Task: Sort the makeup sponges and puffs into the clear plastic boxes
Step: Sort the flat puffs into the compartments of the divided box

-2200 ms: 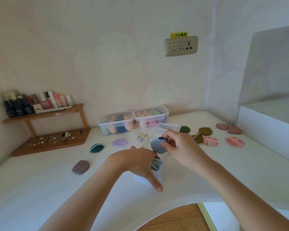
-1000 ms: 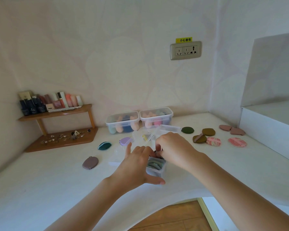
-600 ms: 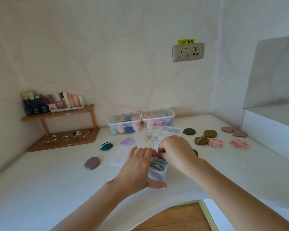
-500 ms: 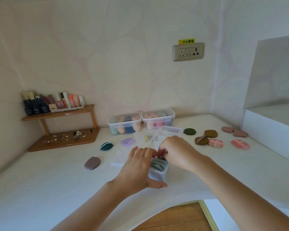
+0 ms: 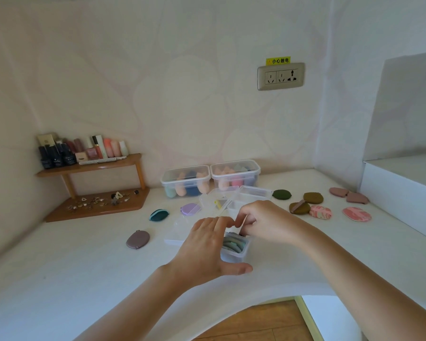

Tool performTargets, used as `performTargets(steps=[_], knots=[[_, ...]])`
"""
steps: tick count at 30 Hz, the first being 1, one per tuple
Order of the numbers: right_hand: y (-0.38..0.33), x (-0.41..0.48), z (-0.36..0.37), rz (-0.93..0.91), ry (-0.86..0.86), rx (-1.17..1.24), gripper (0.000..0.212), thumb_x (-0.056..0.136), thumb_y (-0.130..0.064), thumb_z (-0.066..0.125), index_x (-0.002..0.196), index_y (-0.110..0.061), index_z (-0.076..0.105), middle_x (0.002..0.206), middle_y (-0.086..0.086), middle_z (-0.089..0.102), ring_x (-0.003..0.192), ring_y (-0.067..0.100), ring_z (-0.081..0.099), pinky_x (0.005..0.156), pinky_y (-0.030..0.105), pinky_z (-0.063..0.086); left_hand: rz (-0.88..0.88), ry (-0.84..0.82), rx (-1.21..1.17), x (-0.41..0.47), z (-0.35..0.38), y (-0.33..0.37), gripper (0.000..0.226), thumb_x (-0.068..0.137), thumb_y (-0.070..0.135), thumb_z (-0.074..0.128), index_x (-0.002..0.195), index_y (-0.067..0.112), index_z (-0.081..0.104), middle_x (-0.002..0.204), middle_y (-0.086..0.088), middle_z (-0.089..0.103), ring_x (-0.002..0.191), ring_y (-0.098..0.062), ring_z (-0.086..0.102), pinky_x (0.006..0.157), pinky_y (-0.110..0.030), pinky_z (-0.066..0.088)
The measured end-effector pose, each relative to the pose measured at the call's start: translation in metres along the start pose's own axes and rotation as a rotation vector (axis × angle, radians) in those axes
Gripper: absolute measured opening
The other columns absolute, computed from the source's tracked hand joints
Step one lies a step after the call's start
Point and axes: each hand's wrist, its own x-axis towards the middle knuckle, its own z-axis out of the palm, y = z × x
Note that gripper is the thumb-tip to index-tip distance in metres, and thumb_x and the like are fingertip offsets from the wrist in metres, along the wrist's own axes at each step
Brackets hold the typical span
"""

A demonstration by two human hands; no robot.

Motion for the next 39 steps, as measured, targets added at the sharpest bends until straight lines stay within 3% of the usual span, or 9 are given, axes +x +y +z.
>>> performTargets(steps=[5, 8, 12, 17, 23, 27, 31, 34, 39], knots=[[0.009, -0.008, 0.005, -0.108, 0.149, 0.15, 0.005, 0.087, -0.023, 0.064, 0.083, -0.021, 0.065, 0.079, -0.007, 0.072, 0.066, 0.001, 0.059, 0.055, 0.013, 0.039, -0.017, -0.094, 0.075, 0.003, -0.004, 0.003, 0.074, 0.072, 0.072, 0.057, 0.133, 0.033, 0.042, 0.124, 0.011, 0.048, 0.117, -0.009, 0.035, 0.101, -0.02, 0.021], [0.024, -0.013, 0.005, -0.148, 0.412, 0.254, 0.008, 0.088, -0.02, 0.063, 0.081, -0.017, 0.065, 0.072, -0.005, 0.07, 0.059, 0.001, 0.056, 0.053, 0.01, 0.038, -0.015, -0.117, 0.094, 0.005, -0.005, 0.002, 0.07, 0.07, 0.073, 0.058, 0.126, 0.033, 0.046, 0.12, 0.012, 0.049, 0.113, -0.008, 0.037, 0.1, -0.021, 0.023], [0.063, -0.013, 0.009, -0.027, 0.682, 0.103, 0.005, 0.089, -0.017, 0.063, 0.084, -0.017, 0.065, 0.073, -0.009, 0.065, 0.061, 0.003, 0.056, 0.059, 0.018, 0.044, -0.027, -0.152, 0.159, 0.005, -0.008, 0.005, 0.069, 0.071, 0.07, 0.059, 0.124, 0.027, 0.046, 0.119, 0.009, 0.051, 0.111, -0.011, 0.039, 0.103, -0.025, 0.023], [0.095, -0.017, 0.024, 0.11, 0.603, -0.081, 0.01, 0.089, -0.019, 0.062, 0.098, -0.015, 0.064, 0.098, -0.002, 0.067, 0.084, 0.012, 0.06, 0.075, 0.027, 0.051, -0.016, -0.083, 0.236, -0.003, -0.008, 0.005, 0.068, 0.068, 0.07, 0.057, 0.117, 0.023, 0.05, 0.11, 0.007, 0.053, 0.105, -0.014, 0.041, 0.105, -0.025, 0.02], [0.095, -0.02, 0.031, 0.146, 0.349, -0.221, 0.048, 0.09, -0.044, 0.057, 0.129, -0.018, 0.048, 0.131, -0.001, 0.046, 0.121, 0.02, 0.044, 0.099, 0.031, 0.04, 0.057, 0.032, 0.286, -0.019, -0.009, -0.011, 0.071, 0.059, 0.079, 0.046, 0.1, 0.022, 0.06, 0.091, 0.007, 0.059, 0.091, -0.012, 0.052, 0.108, -0.036, 0.029], [0.096, -0.02, 0.032, 0.124, 0.366, -0.199, 0.037, 0.096, -0.026, 0.051, 0.131, -0.015, 0.05, 0.133, 0.004, 0.048, 0.121, 0.02, 0.046, 0.098, 0.027, 0.039, 0.084, 0.067, 0.258, -0.036, -0.012, -0.034, 0.062, 0.063, 0.08, 0.051, 0.094, 0.027, 0.06, 0.086, 0.01, 0.06, 0.089, -0.01, 0.059, 0.109, -0.03, 0.014], [0.097, -0.019, 0.032, 0.144, 0.405, -0.19, 0.031, 0.096, -0.015, 0.049, 0.126, -0.011, 0.056, 0.13, 0.007, 0.053, 0.119, 0.021, 0.05, 0.098, 0.028, 0.039, 0.125, 0.001, 0.252, -0.049, -0.026, -0.038, 0.066, 0.07, 0.081, 0.044, 0.106, 0.028, 0.06, 0.102, 0.009, 0.062, 0.106, -0.011, 0.055, 0.111, -0.042, 0.016], [0.097, -0.02, 0.033, 0.143, 0.416, -0.182, 0.03, 0.095, -0.014, 0.05, 0.124, -0.01, 0.058, 0.128, 0.007, 0.054, 0.118, 0.022, 0.051, 0.098, 0.029, 0.039, 0.08, -0.076, 0.228, -0.059, -0.034, -0.038, 0.069, 0.07, 0.077, 0.048, 0.12, 0.03, 0.054, 0.119, 0.01, 0.054, 0.113, -0.004, 0.037, 0.114, -0.034, 0.008], [0.095, -0.019, 0.032, 0.167, 0.411, -0.167, 0.028, 0.095, -0.016, 0.05, 0.121, -0.011, 0.059, 0.126, 0.006, 0.056, 0.118, 0.021, 0.05, 0.096, 0.029, 0.04, 0.048, -0.081, 0.183, -0.083, -0.044, -0.056, 0.071, 0.065, 0.083, 0.044, 0.118, 0.036, 0.049, 0.115, 0.017, 0.049, 0.106, 0.003, 0.027, 0.105, -0.017, 0.012]])
